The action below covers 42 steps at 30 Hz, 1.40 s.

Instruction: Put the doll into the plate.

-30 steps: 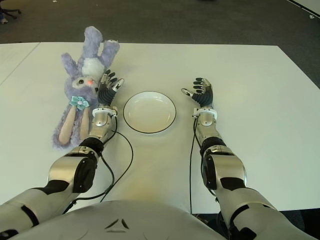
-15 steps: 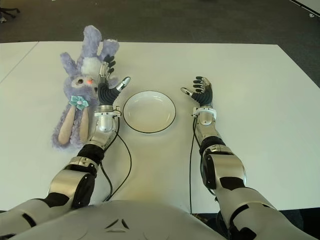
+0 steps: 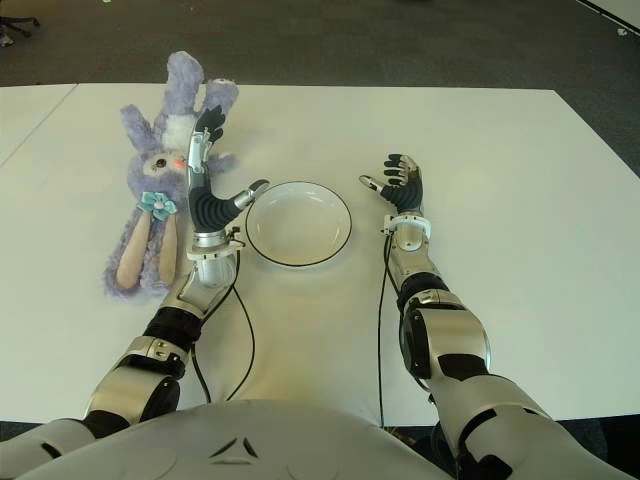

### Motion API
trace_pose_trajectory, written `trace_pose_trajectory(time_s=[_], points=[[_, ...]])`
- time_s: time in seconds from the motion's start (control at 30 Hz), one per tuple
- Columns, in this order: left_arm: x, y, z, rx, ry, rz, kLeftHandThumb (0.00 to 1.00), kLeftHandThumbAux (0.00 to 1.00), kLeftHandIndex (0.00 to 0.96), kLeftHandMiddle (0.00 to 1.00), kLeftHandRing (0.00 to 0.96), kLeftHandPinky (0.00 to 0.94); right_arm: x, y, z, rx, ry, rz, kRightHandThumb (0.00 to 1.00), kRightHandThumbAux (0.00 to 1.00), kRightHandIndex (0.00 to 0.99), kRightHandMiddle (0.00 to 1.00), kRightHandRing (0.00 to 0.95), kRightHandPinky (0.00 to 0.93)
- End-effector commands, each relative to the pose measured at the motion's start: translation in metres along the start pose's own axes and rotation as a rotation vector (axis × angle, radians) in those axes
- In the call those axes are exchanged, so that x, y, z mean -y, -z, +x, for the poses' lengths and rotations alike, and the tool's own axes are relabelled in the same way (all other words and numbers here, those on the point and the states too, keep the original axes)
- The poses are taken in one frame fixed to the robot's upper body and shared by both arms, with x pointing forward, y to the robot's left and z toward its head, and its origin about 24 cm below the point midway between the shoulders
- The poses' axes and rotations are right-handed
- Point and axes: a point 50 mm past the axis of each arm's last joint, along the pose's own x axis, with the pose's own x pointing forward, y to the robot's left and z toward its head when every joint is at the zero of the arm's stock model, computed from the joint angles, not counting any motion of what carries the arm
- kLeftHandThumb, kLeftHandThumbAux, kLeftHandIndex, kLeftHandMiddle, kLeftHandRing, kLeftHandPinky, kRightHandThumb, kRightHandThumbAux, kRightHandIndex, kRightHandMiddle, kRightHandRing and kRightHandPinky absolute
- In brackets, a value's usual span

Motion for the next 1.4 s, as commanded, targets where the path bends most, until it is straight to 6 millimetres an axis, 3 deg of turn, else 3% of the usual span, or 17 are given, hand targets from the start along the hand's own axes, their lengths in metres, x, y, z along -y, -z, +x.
trace_pose_trajectory(time_s=[0.03,0.2,0.23,0.37,0.6,0.93,1.1,1.4], points=[[-0.029,0.024,-0.042,-0.118,0.072,0.128,0.0,0.602,0.136,0.157,0.137,0.144,-0.025,0.095,-0.082,-0.442,-0.113,-0.077,0.0,0.781,0.239,0.303,0.306,0.283],[-0.029,0.024,-0.039,-0.106,0.071,0.163,0.0,0.573,0.14,0.152,0.131,0.135,-0.025,0.095,-0.082,-0.446,-0.117,-0.085,0.0,0.779,0.235,0.3,0.303,0.282],[-0.03,0.025,-0.037,-0.104,0.066,0.182,0.0,0.53,0.143,0.158,0.141,0.152,-0.025,0.095,-0.082,-0.447,-0.118,-0.084,0.0,0.782,0.239,0.304,0.306,0.292],[-0.04,0.024,-0.016,-0.038,0.025,0.251,0.0,0.496,0.139,0.169,0.153,0.153,-0.025,0.094,-0.081,-0.443,-0.118,-0.065,0.0,0.792,0.246,0.312,0.314,0.302],[-0.09,0.031,0.007,0.008,-0.043,0.405,0.0,0.491,0.126,0.18,0.159,0.135,-0.026,0.092,-0.08,-0.429,-0.125,-0.024,0.0,0.806,0.255,0.314,0.319,0.302],[-0.138,0.036,0.004,-0.097,-0.134,0.595,0.0,0.462,0.102,0.134,0.096,0.047,-0.026,0.093,-0.081,-0.435,-0.126,-0.031,0.0,0.807,0.257,0.316,0.319,0.298],[-0.15,0.043,0.007,-0.167,-0.183,0.645,0.0,0.442,0.086,0.109,0.074,0.041,-0.027,0.093,-0.08,-0.439,-0.128,-0.001,0.0,0.815,0.261,0.315,0.317,0.291],[-0.148,0.046,0.017,-0.213,-0.218,0.659,0.01,0.443,0.052,0.067,0.043,0.02,-0.026,0.092,-0.079,-0.436,-0.134,-0.014,0.0,0.802,0.259,0.318,0.315,0.27]])
